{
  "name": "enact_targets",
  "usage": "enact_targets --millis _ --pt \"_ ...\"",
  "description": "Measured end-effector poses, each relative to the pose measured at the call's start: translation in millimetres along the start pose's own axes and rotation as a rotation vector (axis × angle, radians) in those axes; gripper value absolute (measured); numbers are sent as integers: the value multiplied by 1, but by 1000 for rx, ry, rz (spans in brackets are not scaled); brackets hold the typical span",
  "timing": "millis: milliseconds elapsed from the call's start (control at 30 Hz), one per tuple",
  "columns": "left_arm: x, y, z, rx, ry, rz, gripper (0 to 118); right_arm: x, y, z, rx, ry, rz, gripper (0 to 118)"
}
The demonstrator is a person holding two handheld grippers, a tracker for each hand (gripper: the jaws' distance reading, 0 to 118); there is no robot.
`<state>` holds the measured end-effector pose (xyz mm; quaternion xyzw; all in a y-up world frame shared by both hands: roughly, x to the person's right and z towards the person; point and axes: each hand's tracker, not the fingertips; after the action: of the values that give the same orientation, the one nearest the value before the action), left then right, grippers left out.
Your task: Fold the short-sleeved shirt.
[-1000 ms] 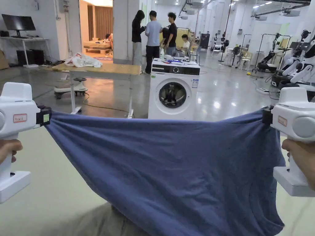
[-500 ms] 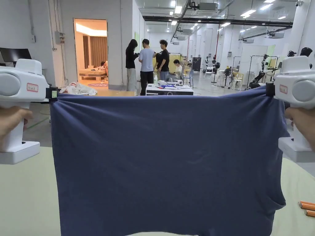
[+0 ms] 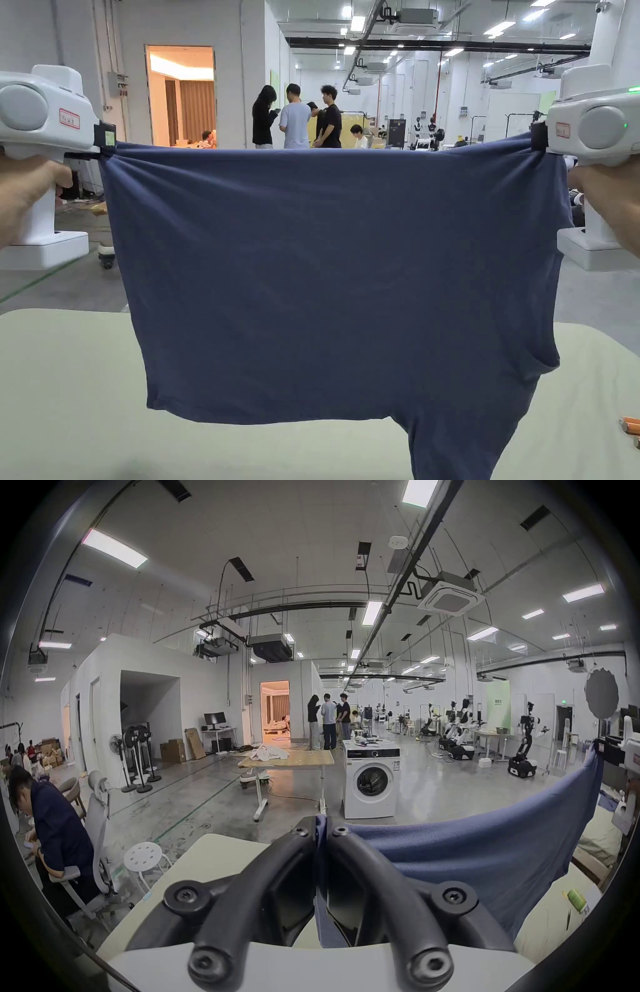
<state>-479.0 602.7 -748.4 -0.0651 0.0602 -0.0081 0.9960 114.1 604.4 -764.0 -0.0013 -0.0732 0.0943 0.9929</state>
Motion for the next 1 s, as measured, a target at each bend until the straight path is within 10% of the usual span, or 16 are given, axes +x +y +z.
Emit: enact_targets --millis 600,1000 --pt "-1 -120 -1 -85 -14 -9 0 -15 -97 36 -66 16 50 2" --pt "-15 -232 130 -113 -85 40 0 1 -199 181 -155 47 61 2"
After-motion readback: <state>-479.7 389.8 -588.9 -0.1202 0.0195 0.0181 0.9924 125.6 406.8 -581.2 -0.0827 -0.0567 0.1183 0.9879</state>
